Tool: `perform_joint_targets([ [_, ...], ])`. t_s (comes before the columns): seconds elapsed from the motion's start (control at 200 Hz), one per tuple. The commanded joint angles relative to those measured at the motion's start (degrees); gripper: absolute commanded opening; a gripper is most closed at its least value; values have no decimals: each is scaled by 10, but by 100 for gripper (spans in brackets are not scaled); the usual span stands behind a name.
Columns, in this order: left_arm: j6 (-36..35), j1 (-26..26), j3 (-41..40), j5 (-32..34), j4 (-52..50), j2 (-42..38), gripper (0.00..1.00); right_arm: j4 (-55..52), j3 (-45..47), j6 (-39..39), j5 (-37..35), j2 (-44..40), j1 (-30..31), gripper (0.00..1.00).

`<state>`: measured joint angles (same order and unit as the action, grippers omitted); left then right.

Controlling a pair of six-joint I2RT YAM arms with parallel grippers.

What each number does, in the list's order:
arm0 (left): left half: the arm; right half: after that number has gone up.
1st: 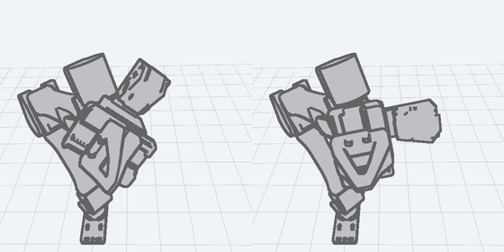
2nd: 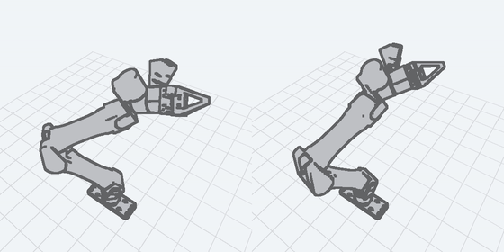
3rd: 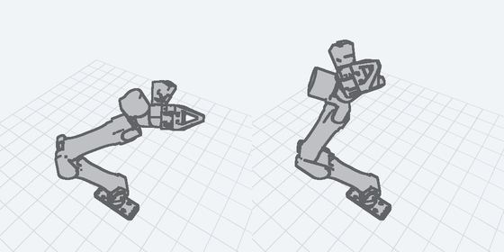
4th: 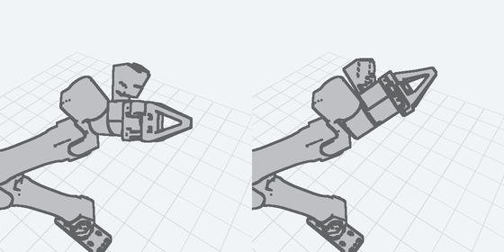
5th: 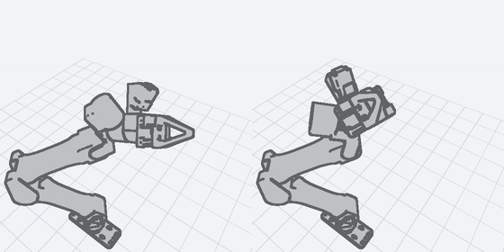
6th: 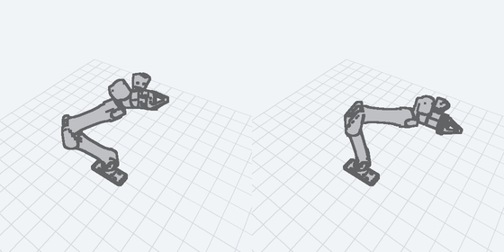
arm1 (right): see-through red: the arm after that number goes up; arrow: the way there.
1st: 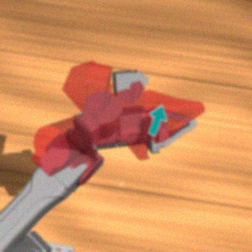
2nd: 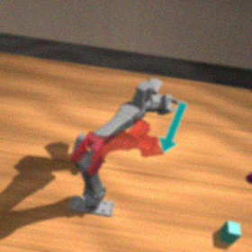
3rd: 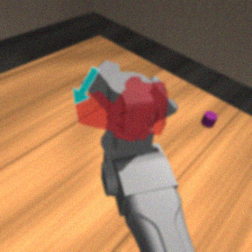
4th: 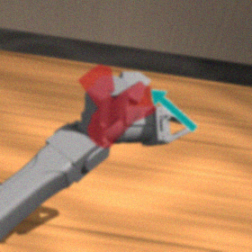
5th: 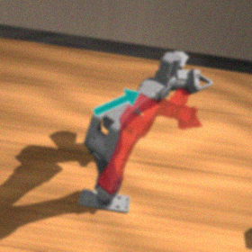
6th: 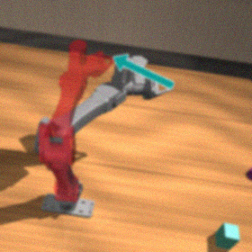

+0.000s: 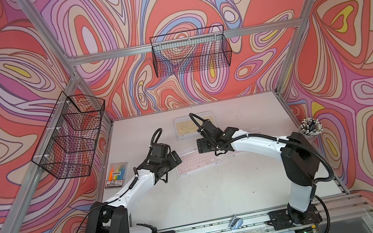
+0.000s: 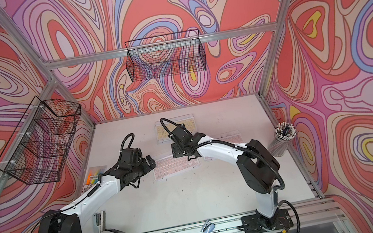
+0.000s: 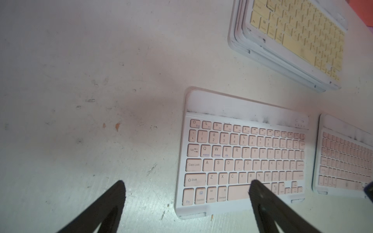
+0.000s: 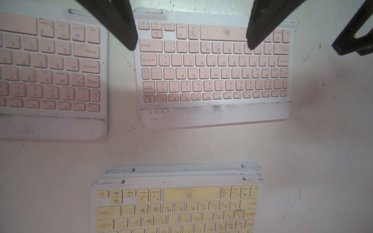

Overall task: Stack the numeric keypads
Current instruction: Move the numeric keypad to the center of the board.

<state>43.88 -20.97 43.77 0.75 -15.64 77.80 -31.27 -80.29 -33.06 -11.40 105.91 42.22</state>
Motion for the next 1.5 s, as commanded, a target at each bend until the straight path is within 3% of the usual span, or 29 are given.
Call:
perform_joint_targets([
  [0.0, -12, -2, 23, 19, -38, 13, 99, -33, -14, 12, -11, 28, -11, 88],
  [0.596, -9, -48, 98, 18, -56, 127, 99, -3, 19, 29, 70, 81, -60, 87],
  [1.237, -17, -55, 68, -14, -6, 166, 99, 14, 38, 20, 136, 101, -70, 86],
  [1.492, -37, -55, 66, -28, 2, 170, 99, 62, 80, -3, 220, 81, -69, 86],
])
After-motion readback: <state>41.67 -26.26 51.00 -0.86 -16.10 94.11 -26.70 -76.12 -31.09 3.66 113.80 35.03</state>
